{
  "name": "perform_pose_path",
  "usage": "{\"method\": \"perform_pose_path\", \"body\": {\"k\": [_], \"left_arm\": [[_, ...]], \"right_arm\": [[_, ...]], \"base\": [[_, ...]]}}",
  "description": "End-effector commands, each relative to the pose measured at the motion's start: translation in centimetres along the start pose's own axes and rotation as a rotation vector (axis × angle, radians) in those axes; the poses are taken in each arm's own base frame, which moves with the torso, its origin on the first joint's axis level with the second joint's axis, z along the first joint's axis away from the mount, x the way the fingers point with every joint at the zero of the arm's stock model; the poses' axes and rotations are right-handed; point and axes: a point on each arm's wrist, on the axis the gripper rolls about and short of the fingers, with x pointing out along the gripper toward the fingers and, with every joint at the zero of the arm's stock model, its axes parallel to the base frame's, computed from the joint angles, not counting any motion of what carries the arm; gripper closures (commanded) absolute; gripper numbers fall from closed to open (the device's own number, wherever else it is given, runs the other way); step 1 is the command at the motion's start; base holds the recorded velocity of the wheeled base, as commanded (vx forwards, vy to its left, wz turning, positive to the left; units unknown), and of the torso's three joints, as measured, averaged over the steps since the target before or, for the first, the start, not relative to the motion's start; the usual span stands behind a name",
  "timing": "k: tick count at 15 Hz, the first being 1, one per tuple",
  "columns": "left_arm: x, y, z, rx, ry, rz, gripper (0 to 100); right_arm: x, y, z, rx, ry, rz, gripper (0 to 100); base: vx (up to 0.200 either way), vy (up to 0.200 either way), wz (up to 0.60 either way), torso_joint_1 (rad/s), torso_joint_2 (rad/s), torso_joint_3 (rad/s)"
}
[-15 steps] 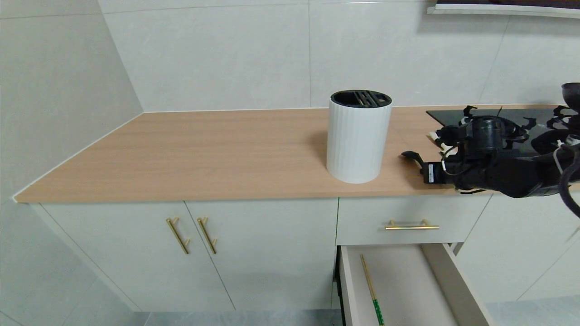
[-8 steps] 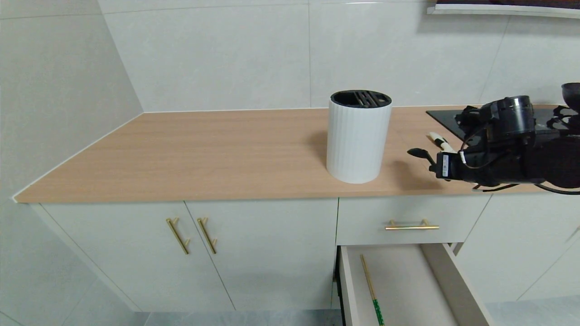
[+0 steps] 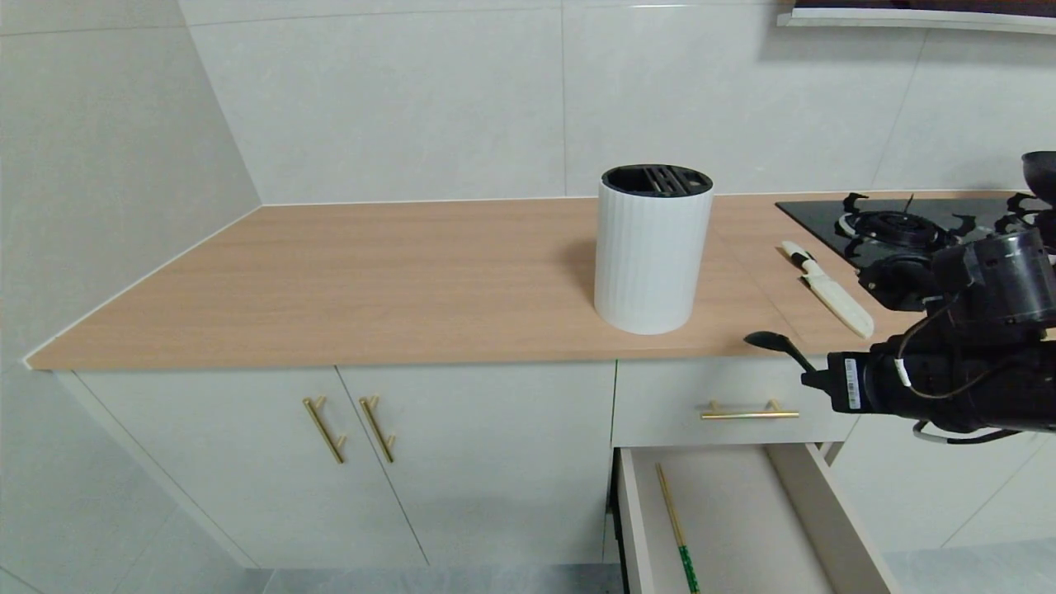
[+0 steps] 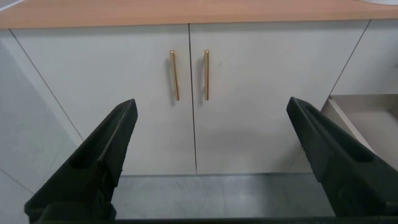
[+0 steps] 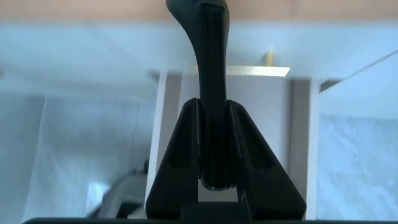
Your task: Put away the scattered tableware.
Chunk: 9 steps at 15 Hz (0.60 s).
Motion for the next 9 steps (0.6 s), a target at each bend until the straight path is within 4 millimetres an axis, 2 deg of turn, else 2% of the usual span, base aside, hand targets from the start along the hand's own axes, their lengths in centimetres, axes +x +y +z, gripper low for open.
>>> {"method": "perform_pose_path", "body": {"k": [1, 4, 9], "left_arm": [[0.0, 0.0, 0.0, 0.0, 0.0, 0.0, 0], [0.0, 0.0, 0.0, 0.0, 0.0, 0.0, 0], [0.0, 0.0, 0.0, 0.0, 0.0, 0.0, 0]], "right_arm": [[-1.2, 0.3, -1.4, -0.017, 0.013, 0.019, 100], [-0.5, 0.2, -2.5, -0.022, 0.058, 0.013, 100], [0.6, 0.0, -2.7, -0.018, 0.068, 0.004, 100]], "base": [[0.0, 0.0, 0.0, 0.0, 0.0, 0.0], [0.0, 0.0, 0.0, 0.0, 0.0, 0.0], [0.0, 0.0, 0.0, 0.0, 0.0, 0.0]]}}
